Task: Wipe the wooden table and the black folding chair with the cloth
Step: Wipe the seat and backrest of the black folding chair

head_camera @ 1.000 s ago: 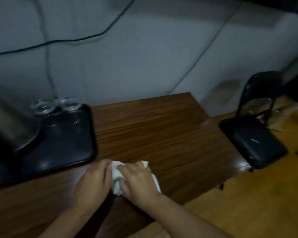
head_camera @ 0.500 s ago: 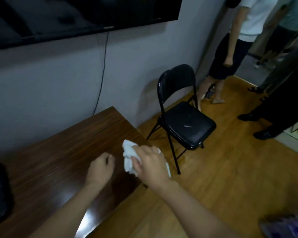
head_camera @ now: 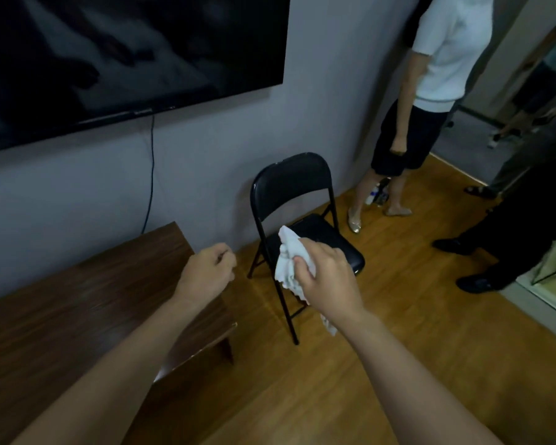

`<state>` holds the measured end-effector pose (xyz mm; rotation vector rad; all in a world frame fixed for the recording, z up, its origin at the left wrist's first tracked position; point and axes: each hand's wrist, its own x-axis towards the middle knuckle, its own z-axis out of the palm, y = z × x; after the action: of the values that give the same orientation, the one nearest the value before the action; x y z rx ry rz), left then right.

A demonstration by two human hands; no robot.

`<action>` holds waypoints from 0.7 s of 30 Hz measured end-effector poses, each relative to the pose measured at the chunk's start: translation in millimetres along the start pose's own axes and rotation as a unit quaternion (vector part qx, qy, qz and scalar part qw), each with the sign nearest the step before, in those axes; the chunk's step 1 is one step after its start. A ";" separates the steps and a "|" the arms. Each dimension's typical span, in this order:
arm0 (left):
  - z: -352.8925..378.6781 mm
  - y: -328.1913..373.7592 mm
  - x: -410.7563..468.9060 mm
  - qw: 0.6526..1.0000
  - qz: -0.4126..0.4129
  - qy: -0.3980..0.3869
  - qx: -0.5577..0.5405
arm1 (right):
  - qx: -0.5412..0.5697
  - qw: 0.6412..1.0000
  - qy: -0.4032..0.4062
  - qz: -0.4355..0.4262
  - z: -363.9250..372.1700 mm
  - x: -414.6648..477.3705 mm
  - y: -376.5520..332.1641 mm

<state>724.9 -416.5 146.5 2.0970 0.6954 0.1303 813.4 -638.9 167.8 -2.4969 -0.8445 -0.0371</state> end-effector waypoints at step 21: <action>105.0 110.0 191.0 0.996 0.014 0.034 -0.081 | 0.019 0.998 -0.042 -0.051 -59.9 192.2 140.4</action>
<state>967.6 -441.6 139.8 1.9552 0.6737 0.2659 1057.2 -654.7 191.7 -2.4329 -0.9969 0.0482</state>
